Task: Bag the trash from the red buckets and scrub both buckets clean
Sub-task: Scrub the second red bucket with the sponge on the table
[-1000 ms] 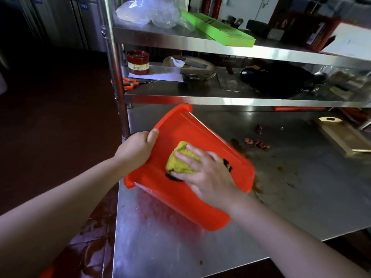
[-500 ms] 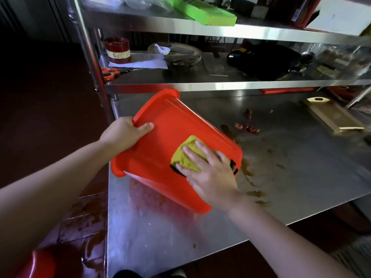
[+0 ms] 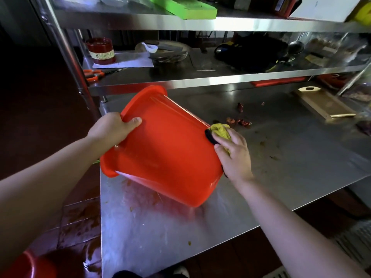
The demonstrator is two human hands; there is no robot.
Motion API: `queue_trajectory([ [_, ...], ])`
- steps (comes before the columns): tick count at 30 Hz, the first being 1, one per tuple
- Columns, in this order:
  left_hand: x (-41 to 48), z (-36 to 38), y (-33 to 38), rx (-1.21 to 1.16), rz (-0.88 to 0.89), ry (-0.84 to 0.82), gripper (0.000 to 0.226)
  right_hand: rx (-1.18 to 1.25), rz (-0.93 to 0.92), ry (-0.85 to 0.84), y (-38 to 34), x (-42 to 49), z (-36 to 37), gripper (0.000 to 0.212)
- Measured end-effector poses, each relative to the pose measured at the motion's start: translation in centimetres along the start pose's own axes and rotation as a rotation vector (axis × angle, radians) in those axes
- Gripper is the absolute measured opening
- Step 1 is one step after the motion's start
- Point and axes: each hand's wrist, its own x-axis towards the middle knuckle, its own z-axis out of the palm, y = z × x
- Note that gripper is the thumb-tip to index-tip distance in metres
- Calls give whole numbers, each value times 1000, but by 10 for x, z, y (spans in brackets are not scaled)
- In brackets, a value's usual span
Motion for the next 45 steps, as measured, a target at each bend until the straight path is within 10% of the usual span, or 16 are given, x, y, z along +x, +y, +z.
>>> queue_trajectory([
  [8,5,-5,13,-153,-18,-97,45,-340,-600,-44,18,-52,16,30],
  [15,-1,-6,11,-62,-38,-47,57,-90,106,-177,0,35,-10,32],
  [24,-11,-10,12,-21,-63,-25,55,-504,-763,-270,-54,-34,36,34],
  [35,-17,-37,11,286,23,-156,58,-242,-223,-450,-73,58,24,38],
  [39,-13,-55,-4,647,298,261,59,-214,-212,-450,-68,68,27,37],
  [42,-29,-59,-35,485,620,605,40,-179,-163,-472,-62,80,32,36],
  [45,-64,-31,-72,289,644,573,29,-115,-101,-479,-55,97,37,35],
])
